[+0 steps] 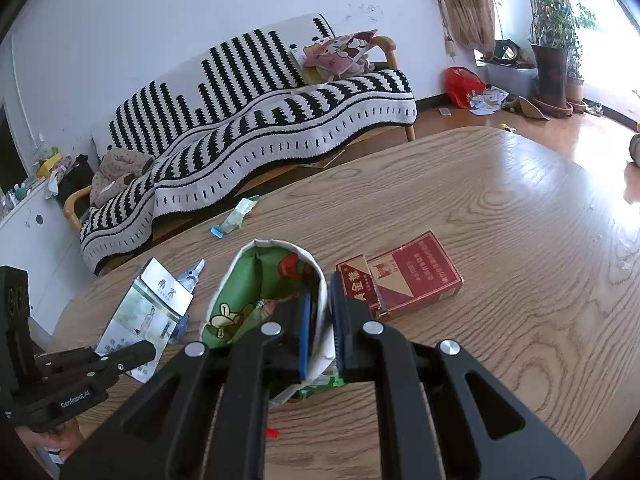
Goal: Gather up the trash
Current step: 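Carry the green box and paper container over the black bin with both tools, then open both tools to drop the green box and container into the bin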
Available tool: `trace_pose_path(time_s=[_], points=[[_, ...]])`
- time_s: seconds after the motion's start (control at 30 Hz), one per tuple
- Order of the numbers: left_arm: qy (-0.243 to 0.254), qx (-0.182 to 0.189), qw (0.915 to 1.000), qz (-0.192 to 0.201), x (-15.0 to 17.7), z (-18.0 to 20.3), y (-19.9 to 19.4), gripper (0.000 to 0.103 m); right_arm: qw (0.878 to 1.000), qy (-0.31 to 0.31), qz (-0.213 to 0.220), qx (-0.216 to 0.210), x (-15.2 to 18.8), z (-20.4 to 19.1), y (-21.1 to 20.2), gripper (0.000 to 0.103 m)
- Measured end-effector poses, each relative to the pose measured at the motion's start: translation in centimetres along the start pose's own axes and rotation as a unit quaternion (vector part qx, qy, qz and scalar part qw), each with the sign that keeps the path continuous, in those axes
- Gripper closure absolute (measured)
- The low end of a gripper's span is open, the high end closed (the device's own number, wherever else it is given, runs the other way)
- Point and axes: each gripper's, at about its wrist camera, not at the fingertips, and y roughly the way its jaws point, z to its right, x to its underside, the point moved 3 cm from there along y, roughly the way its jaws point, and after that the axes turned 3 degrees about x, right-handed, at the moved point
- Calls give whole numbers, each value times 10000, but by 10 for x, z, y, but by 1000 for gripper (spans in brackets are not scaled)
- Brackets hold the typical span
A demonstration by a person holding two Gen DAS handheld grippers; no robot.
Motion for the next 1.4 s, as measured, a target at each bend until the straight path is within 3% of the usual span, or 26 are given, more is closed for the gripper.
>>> trace_pose_path(time_s=[0.2,0.37,0.47,0.57,0.63,0.73,0.87,1.03,1.1,1.17,1.23,1.3,1.4], points=[[60,-89,9999,27,-1,2,-5,94,9999,75,51,-84,-2,0,-4,93],[322,-366,9981,370,-2,28,-35,94,9987,168,380,-297,-15,-2,-40,93],[406,-121,9972,623,6,60,-61,94,9974,63,595,-392,-21,3,-78,93],[383,441,9960,677,28,104,-80,94,9972,174,647,-332,-12,29,-120,93],[442,841,9945,435,50,139,-81,94,9976,272,639,-66,0,61,-150,93],[812,904,9926,-73,87,189,-71,94,9966,466,550,386,12,109,-179,93],[1145,1399,9820,-540,133,257,-66,94,9932,615,515,846,34,163,-225,93],[920,1866,9704,-1225,178,313,-31,94,9895,922,69,1107,98,213,-249,93],[774,1820,9654,-1701,206,324,0,94,9838,1200,-316,1293,140,236,-240,93],[975,1554,9615,-2045,236,330,33,94,9752,1634,-730,1305,178,258,-222,93],[1173,1335,9573,-2281,259,326,57,94,9590,2165,-1271,1310,225,281,-197,93],[1146,1148,9457,-2816,279,316,82,94,9456,2449,-1667,1346,263,293,-181,93],[1156,1173,9441,-2857,280,311,83,94,9362,2601,-1992,1272,294,296,-170,93]])
